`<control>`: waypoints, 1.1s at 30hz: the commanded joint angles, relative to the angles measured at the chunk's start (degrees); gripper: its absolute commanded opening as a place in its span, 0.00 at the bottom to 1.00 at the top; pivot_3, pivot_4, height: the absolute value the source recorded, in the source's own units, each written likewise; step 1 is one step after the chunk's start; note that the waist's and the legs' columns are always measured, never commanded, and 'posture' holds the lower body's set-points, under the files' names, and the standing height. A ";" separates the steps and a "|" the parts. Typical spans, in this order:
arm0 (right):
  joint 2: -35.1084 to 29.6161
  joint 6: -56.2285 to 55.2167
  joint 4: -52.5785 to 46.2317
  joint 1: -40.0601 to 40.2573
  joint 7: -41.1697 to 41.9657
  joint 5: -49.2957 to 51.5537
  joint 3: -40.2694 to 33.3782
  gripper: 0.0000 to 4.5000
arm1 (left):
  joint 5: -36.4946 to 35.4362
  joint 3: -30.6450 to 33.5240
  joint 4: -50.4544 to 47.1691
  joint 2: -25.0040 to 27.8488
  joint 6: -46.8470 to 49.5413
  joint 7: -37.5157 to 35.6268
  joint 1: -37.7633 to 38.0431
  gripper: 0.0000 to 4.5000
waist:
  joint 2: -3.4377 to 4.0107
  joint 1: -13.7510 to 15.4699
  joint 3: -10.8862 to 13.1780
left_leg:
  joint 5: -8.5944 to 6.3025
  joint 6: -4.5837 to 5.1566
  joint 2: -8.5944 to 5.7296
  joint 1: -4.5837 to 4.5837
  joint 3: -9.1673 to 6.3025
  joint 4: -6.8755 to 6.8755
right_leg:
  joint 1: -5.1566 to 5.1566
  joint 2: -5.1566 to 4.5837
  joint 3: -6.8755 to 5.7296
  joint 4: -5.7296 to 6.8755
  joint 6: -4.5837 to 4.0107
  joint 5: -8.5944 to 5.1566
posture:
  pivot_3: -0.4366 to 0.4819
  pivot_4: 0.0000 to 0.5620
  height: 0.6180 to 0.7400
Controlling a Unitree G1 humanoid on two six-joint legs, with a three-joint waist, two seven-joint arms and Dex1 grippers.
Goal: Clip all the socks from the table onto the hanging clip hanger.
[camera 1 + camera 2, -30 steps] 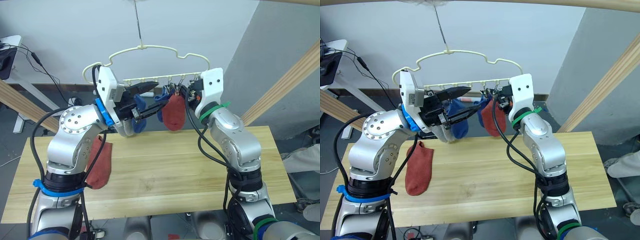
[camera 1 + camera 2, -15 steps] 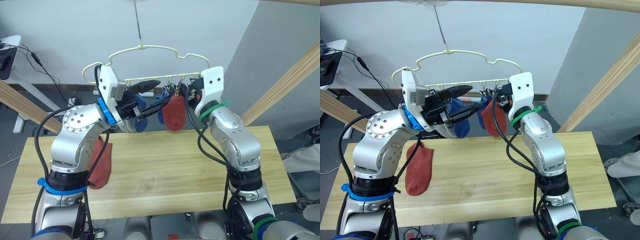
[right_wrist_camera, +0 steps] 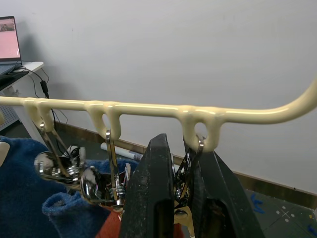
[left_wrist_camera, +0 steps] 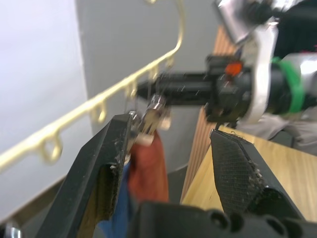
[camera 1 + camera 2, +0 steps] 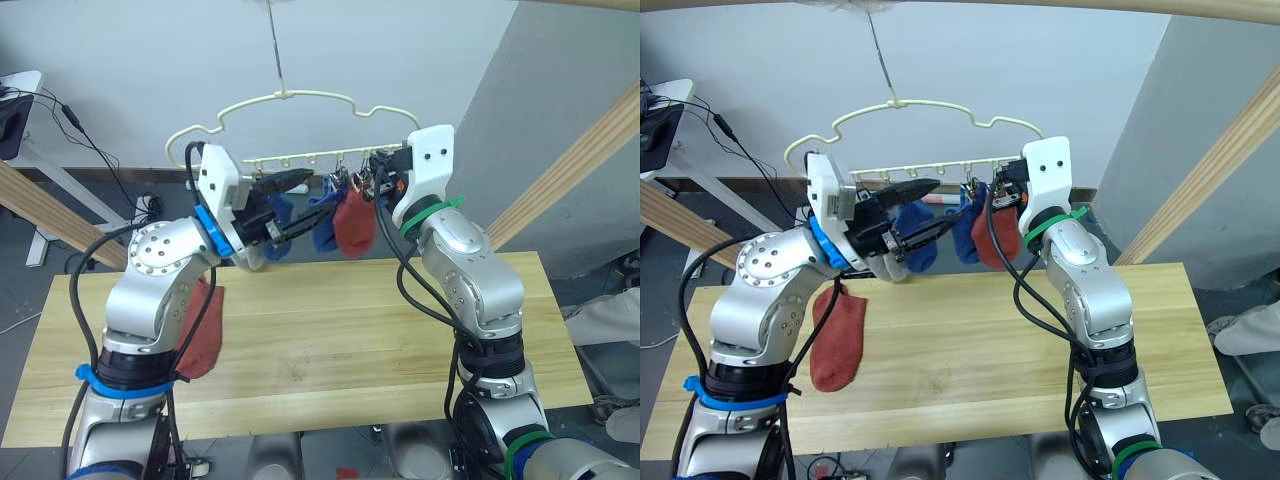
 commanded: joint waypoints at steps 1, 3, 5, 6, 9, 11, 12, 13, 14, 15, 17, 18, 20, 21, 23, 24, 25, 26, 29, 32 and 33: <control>-0.01 -1.13 -1.98 -0.76 0.26 0.56 -0.64 0.01 | 1.74 2.29 -5.40 2.02 -0.36 2.23 6.27 0.67 | 0.00 -0.22 0.00 | 0.00 0.01 0.01 0.01 0.04 -0.01 | 0.00 -0.01 0.04 -0.01 0.00 0.00 | 0.41 0.57 0.96; -0.29 -1.10 -2.06 -0.65 0.56 0.69 -0.79 0.01 | 2.08 3.99 -7.13 3.01 -0.04 2.98 12.44 0.76 | 0.00 -0.33 0.00 | -0.01 0.01 0.08 0.04 0.08 -0.03 | 0.00 -0.11 0.10 -0.01 0.00 0.00 | 0.42 0.57 0.96; -0.56 -1.06 -2.07 -0.62 0.82 0.81 -0.90 0.01 | 3.57 6.67 -7.22 3.89 -2.12 3.55 20.05 0.89 | 0.00 -0.30 0.00 | -0.01 0.01 0.09 0.03 0.09 -0.06 | -0.06 -0.15 0.10 0.00 0.00 0.00 | 0.42 0.57 0.96; -0.67 -1.04 -2.03 -0.63 0.93 0.87 -0.97 0.01 | 4.34 8.05 -6.33 4.15 -3.01 4.05 23.10 0.96 | 0.00 -0.32 0.00 | -0.01 0.01 0.10 0.03 0.11 -0.06 | -0.10 -0.14 0.10 0.00 0.00 0.00 | 0.43 0.57 0.96; -0.93 -0.95 -1.94 -0.70 1.21 0.98 -1.09 0.01 | 5.31 11.74 -0.94 3.95 -4.49 6.20 27.24 1.00 | 0.01 0.32 0.00 | -0.01 0.01 0.11 0.01 0.07 -0.06 | -0.16 -0.16 0.09 0.06 -0.01 0.00 | 0.44 0.57 0.96; -1.05 -0.82 -1.85 -0.85 1.41 1.00 -1.11 0.01 | 4.76 14.22 3.79 3.71 -3.55 7.64 27.79 1.00 | 0.01 0.66 0.00 | 0.00 0.01 0.07 0.00 0.01 -0.02 | -0.14 -0.14 0.02 0.06 -0.06 0.03 | 0.44 0.58 0.96; -1.08 -0.70 -1.80 -0.98 1.55 0.99 -1.07 0.01 | 4.86 15.10 7.09 4.00 -3.92 7.69 27.69 1.00 | 0.01 0.76 0.00 | 0.00 0.02 0.03 0.00 0.03 -0.01 | -0.14 -0.14 0.03 0.06 -0.06 0.04 | 0.43 0.58 0.96; -1.09 -0.56 -1.79 -1.13 1.68 0.98 -1.00 0.01 | 5.01 15.78 10.63 4.38 -4.18 7.61 27.35 1.00 | 0.01 0.79 0.00 | 0.00 0.02 0.03 0.00 0.05 0.00 | -0.14 -0.13 0.04 0.05 -0.06 0.04 | 0.43 0.59 0.96; -1.10 -0.43 -1.77 -1.28 1.77 1.00 -0.97 0.01 | 5.14 16.08 13.68 4.74 -4.20 7.33 26.88 1.00 | 0.01 0.82 0.00 | 0.01 0.02 0.00 0.01 0.09 0.01 | -0.13 -0.09 0.05 0.04 -0.04 0.05 | 0.43 0.59 0.96; -1.12 -0.31 -1.78 -1.39 1.85 1.01 -0.91 0.01 | 5.43 16.15 16.99 5.11 -4.81 7.00 26.09 1.00 | 0.01 0.82 0.00 | 0.01 0.03 0.00 0.02 0.12 0.01 | -0.13 -0.06 0.05 0.04 -0.04 0.05 | 0.43 0.59 0.96; -1.20 -0.05 -1.80 -1.61 2.01 1.07 -0.88 0.01 | 5.39 15.90 22.06 5.55 -4.22 6.71 24.04 1.00 | 0.01 0.91 0.00 | 0.01 0.03 0.00 0.01 0.14 0.01 | -0.15 -0.02 0.03 0.03 -0.03 0.06 | 0.43 0.59 0.96; -1.26 0.11 -1.84 -1.72 2.10 1.09 -0.86 0.01 | 5.85 15.52 24.42 5.86 -5.03 6.37 23.04 1.00 | 0.01 0.97 0.01 | 0.01 0.03 0.00 0.01 0.13 -0.01 | -0.15 -0.02 0.01 0.04 -0.03 0.06 | 0.43 0.60 0.96; -1.37 0.41 -1.96 -1.86 2.29 1.11 -0.84 0.01 | 6.35 15.16 28.92 6.07 -4.92 6.56 20.65 1.00 | 0.01 1.06 0.01 | 0.01 0.03 0.02 -0.01 0.11 -0.03 | -0.18 -0.02 -0.02 0.04 -0.04 0.07 | 0.42 0.60 0.96; -1.44 0.56 -2.02 -1.90 2.37 1.11 -0.82 0.01 | 7.05 14.69 31.08 6.29 -5.35 6.56 19.51 1.00 | 0.01 1.08 0.01 | 0.01 0.03 0.03 -0.01 0.11 -0.03 | -0.18 -0.03 -0.03 0.05 -0.04 0.07 | 0.42 0.60 0.96; -1.54 0.93 -2.28 -1.92 2.47 1.10 -0.80 0.01 | 8.48 13.40 34.94 6.70 -5.91 6.22 17.69 1.00 | 0.01 1.05 0.00 | 0.00 0.03 0.05 -0.03 0.13 -0.05 | -0.22 -0.06 -0.03 0.04 -0.04 0.07 | 0.42 0.61 0.96; -1.56 1.13 -2.43 -1.91 2.49 1.07 -0.78 0.01 | 9.23 12.59 36.56 6.90 -6.10 5.88 17.10 1.00 | 0.01 1.04 0.00 | 0.00 0.03 0.04 -0.02 0.15 -0.05 | -0.23 -0.07 -0.03 0.04 -0.04 0.07 | 0.41 0.61 0.96; -1.56 1.31 -2.53 -1.91 2.51 1.03 -0.77 0.01 | 9.49 12.04 37.73 7.00 -6.04 5.48 16.68 1.00 | 0.01 1.02 0.00 | 0.00 0.03 0.05 -0.03 0.17 -0.06 | -0.24 -0.08 -0.03 0.02 -0.04 0.07 | 0.41 0.61 0.96; -1.54 1.53 -2.76 -1.87 2.50 0.99 -0.74 0.01 | 9.87 11.60 38.73 7.10 -6.37 5.16 16.50 1.00 | 0.00 0.94 0.00 | 0.00 0.03 0.04 -0.03 0.19 -0.06 | -0.24 -0.09 -0.03 0.02 -0.04 0.07 | 0.40 0.61 0.96; -1.50 2.03 -3.25 -1.76 2.45 0.94 -0.73 0.01 | 10.28 10.89 41.28 7.12 -6.40 4.55 16.09 0.91 | 0.00 0.48 0.00 | -0.01 0.04 0.06 -0.05 0.30 -0.06 | -0.35 -0.19 -0.01 0.05 -0.05 0.07 | 0.40 0.61 0.96; -1.52 2.43 -3.55 -1.70 2.43 0.91 -0.76 0.01 | 10.53 10.15 43.01 7.25 -5.87 3.68 16.09 0.73 | 0.00 0.07 0.00 | 0.00 0.04 0.08 -0.18 0.30 -0.04 | -0.61 -0.21 -0.02 0.25 -0.08 0.09 | 0.39 0.61 0.96; -1.51 2.54 -3.64 -1.68 2.41 0.91 -0.76 0.01 | 10.79 9.89 43.58 7.27 -6.00 3.40 16.14 0.67 | 0.00 0.02 0.00 | 0.00 0.04 0.08 -0.19 0.31 -0.03 | -0.67 -0.21 -0.03 0.35 -0.08 0.09 | 0.39 0.61 0.96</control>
